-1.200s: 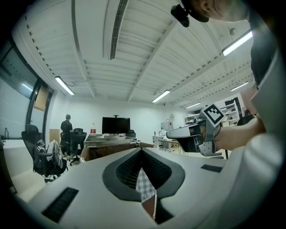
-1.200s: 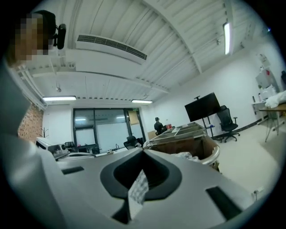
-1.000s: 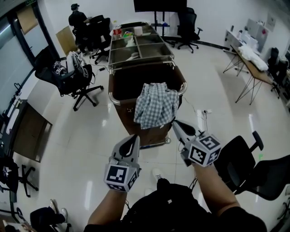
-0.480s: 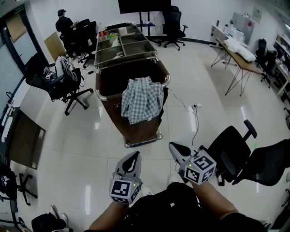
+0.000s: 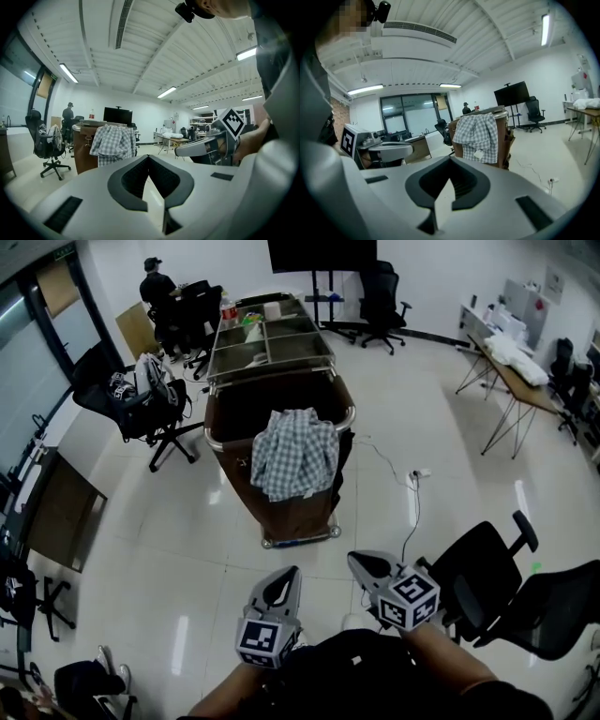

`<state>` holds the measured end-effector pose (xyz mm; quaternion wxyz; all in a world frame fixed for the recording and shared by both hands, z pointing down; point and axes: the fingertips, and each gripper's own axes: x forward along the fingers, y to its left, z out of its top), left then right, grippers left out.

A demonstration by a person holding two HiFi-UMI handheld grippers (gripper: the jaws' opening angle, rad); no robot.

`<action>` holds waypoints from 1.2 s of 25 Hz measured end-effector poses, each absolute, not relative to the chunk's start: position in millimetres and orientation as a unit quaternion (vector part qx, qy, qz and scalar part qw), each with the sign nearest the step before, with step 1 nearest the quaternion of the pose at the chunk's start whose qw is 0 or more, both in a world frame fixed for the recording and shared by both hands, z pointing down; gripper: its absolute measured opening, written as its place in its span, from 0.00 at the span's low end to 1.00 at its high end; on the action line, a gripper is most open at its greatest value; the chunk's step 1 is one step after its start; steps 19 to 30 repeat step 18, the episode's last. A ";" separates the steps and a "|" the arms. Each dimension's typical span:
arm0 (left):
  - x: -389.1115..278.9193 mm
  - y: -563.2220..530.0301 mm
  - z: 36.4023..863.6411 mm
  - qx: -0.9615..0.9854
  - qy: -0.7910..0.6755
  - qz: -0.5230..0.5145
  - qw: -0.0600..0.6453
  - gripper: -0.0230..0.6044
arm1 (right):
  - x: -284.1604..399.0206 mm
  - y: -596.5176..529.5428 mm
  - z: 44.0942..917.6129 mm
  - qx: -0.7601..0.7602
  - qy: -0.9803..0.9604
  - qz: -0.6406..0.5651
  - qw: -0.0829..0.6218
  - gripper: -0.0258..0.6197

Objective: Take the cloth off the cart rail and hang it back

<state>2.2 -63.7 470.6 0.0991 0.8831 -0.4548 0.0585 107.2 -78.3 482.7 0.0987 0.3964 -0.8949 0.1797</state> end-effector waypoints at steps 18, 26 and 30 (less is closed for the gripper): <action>13.0 -70.6 445.7 0.850 -0.520 0.036 0.081 0.04 | 118.5 -89.6 445.4 0.352 -0.923 0.127 0.086 0.05; 13.0 -70.6 445.7 0.850 -0.520 0.036 0.081 0.04 | 118.5 -89.6 445.4 0.352 -0.923 0.127 0.086 0.05; 13.0 -70.6 445.7 0.850 -0.520 0.036 0.081 0.04 | 118.5 -89.6 445.4 0.352 -0.923 0.127 0.086 0.05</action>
